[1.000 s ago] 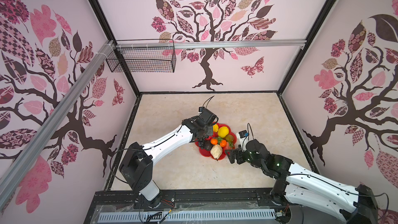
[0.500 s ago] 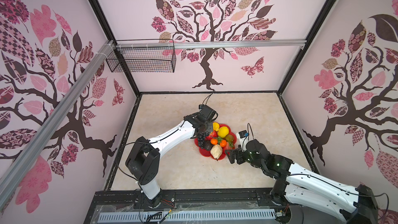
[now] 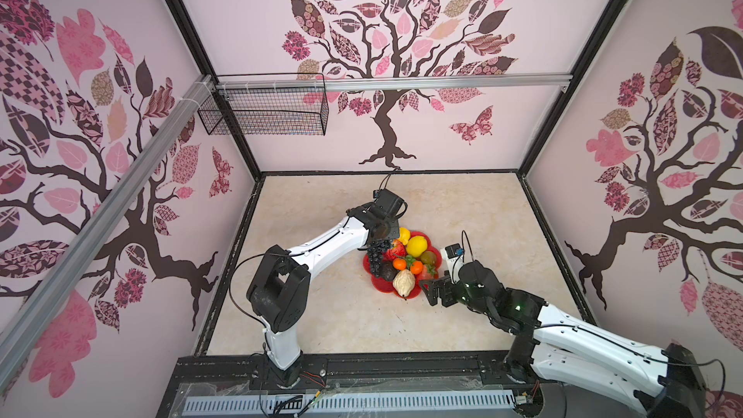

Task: Arrange fruit in a fruit bowl
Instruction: Place the fruits in the fruit bowl.

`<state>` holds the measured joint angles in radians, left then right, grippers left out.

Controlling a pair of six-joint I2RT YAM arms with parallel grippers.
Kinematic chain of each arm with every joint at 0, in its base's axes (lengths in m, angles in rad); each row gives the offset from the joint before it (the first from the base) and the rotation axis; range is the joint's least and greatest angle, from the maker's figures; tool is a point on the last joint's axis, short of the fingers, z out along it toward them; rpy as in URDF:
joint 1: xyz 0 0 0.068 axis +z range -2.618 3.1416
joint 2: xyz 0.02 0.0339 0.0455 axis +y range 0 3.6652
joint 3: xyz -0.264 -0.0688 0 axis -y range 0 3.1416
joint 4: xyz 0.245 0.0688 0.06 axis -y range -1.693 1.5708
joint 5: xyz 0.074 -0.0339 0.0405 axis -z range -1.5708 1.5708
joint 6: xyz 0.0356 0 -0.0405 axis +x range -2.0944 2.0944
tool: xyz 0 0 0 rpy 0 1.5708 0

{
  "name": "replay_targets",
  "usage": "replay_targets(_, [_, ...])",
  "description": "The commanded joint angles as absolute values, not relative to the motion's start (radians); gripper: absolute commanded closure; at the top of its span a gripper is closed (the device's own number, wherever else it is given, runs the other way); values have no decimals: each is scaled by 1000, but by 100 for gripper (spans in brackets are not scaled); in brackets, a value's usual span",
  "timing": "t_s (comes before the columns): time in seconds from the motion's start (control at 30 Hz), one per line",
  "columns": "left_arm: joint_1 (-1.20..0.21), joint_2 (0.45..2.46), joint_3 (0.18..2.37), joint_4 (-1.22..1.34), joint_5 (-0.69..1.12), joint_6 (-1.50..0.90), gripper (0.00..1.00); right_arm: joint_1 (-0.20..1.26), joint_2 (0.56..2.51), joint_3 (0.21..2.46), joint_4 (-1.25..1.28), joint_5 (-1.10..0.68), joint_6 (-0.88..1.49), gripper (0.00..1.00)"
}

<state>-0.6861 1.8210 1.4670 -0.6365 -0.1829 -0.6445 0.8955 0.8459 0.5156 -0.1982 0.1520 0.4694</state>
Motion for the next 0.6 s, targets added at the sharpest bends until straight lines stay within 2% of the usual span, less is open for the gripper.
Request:
replay_targets(0.0, [-682, 1849, 1523, -644, -171, -623, 88, 899, 845, 518, -202, 148, 474, 0])
replay_targets(0.4, [-682, 1834, 1535, -648, -148, -595, 77, 899, 841, 538, -221, 177, 455, 0])
replay_targets(0.57, [-681, 1810, 1537, -646, -147, -575, 69, 899, 833, 548, -231, 199, 442, 0])
